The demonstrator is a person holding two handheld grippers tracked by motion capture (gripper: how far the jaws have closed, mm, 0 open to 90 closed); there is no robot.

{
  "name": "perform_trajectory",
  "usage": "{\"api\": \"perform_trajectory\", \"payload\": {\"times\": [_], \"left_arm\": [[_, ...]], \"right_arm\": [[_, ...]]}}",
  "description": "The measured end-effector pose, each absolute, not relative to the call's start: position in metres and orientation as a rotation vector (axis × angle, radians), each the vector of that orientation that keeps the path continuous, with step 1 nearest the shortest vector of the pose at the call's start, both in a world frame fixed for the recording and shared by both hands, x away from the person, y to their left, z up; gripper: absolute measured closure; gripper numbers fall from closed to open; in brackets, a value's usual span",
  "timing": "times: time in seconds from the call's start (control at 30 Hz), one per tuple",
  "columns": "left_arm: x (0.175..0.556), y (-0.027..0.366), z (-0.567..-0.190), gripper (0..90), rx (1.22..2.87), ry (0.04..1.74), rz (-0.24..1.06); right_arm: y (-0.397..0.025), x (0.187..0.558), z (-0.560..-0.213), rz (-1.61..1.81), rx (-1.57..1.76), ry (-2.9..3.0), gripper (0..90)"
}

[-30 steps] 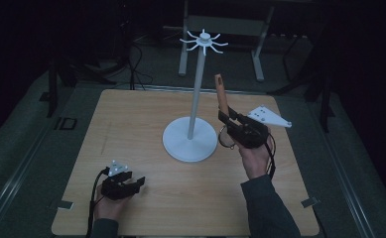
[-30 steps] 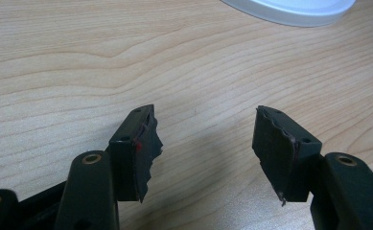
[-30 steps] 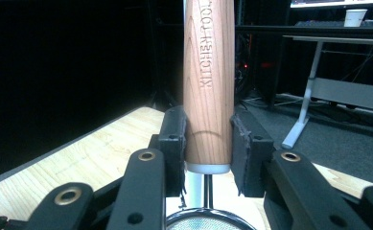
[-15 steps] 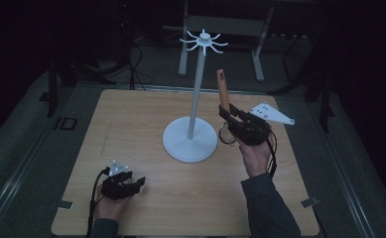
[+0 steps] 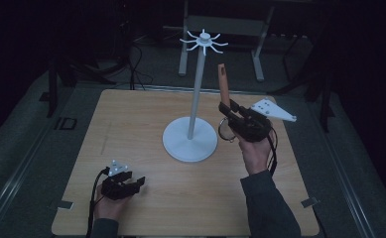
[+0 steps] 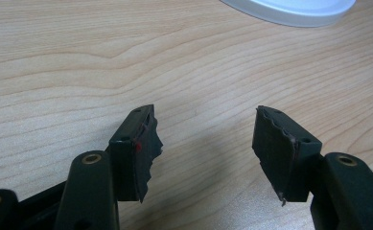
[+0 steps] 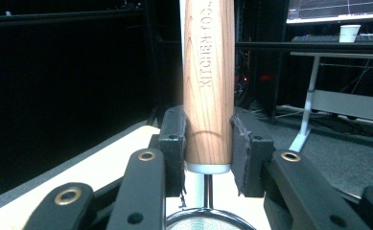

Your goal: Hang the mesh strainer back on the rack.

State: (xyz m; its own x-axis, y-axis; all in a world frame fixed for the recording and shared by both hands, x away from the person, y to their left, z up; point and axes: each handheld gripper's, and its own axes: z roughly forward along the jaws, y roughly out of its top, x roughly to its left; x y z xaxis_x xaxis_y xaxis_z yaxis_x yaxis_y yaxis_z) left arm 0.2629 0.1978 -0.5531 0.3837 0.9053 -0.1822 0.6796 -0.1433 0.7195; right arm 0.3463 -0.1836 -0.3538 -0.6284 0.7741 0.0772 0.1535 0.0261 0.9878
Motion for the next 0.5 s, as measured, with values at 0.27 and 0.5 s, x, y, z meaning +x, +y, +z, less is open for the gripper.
{"api": "perform_trajectory", "payload": {"times": [0.27,0.5], "left_arm": [[0.2630,0.1977,-0.5530,41.1,1.896,1.365,0.382],[0.2631,0.1981,-0.5530,41.1,1.894,1.367,0.383]], "right_arm": [[-0.1846,0.3461,-0.3504,1.654,0.940,1.794,69.1],[-0.1844,0.3460,-0.3475,1.664,0.936,1.782,69.1]]}}
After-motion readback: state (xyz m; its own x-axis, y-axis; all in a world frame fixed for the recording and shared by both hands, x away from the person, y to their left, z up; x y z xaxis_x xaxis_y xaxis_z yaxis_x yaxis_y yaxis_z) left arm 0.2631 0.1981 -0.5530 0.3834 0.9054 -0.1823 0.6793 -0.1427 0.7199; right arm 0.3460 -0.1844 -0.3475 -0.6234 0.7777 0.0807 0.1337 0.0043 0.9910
